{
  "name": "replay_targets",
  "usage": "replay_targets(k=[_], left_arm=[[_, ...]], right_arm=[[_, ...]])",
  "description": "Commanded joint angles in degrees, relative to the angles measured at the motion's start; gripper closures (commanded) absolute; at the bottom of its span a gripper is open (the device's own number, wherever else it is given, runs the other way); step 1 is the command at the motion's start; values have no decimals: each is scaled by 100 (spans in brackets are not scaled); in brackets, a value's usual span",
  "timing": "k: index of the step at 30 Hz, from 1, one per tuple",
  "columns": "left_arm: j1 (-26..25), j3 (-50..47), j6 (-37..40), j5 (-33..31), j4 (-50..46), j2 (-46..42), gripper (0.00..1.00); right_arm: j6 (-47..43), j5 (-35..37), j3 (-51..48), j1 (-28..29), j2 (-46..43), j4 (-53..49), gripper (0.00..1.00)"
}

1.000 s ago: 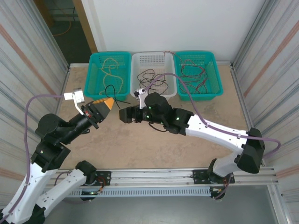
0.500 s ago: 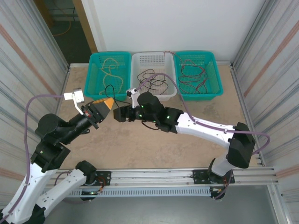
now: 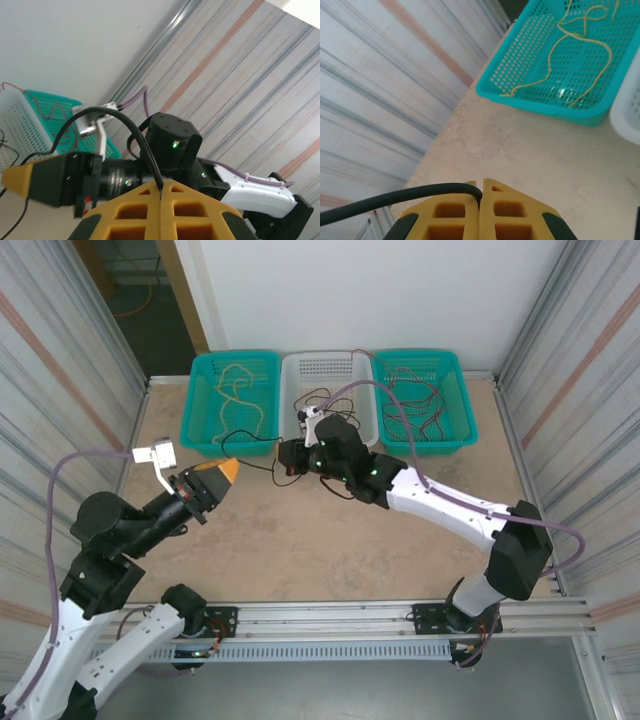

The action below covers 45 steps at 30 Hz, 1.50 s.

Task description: Untangle the cables

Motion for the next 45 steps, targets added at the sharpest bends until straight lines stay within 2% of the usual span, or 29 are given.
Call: replay_targets(k=[1,8,11,15,20,28,32,33,34,35,37,45], left_arm=[[-17,233,383,-266,-706,-95,100],[-17,560,1033,-560,-2550,281,100],[-17,417,1306,-365,-2968,435,100],[-17,101,1480,220,-3035,764,100],[-64,-19,1676,528,-3084,1286,100],[-506,-184,2011,457,-3119,1951,100],[-534,-211,1896,301,-3015,2021,100],[-532,-185,1820,177,-2996,1965,90],[-525,-159,1762,18,-2959,1865,69],[-518,-137,1741,-127,-2929,1754,55],[-490,-93,1733,-305,-2915,1551,40],[-381,-272,1596,-749,-2947,793,22]], right_arm=[[-161,194,216,-117,-377,-186,100],[-284,318,444,-396,-558,-556,100],[-375,340,663,-514,-606,-784,100],[-301,37,930,-686,-618,-896,100],[-289,-64,1151,-677,-620,-1018,100],[-373,-8,1479,-694,-524,-1292,100],[-432,-13,1774,-711,-353,-1444,100],[-459,8,1860,-720,-301,-1499,100],[-505,46,1985,-741,-240,-1576,100],[-541,91,2129,-778,-177,-1676,100],[-552,132,2378,-903,-47,-1818,100],[-474,41,3633,-1651,662,-2298,100]])
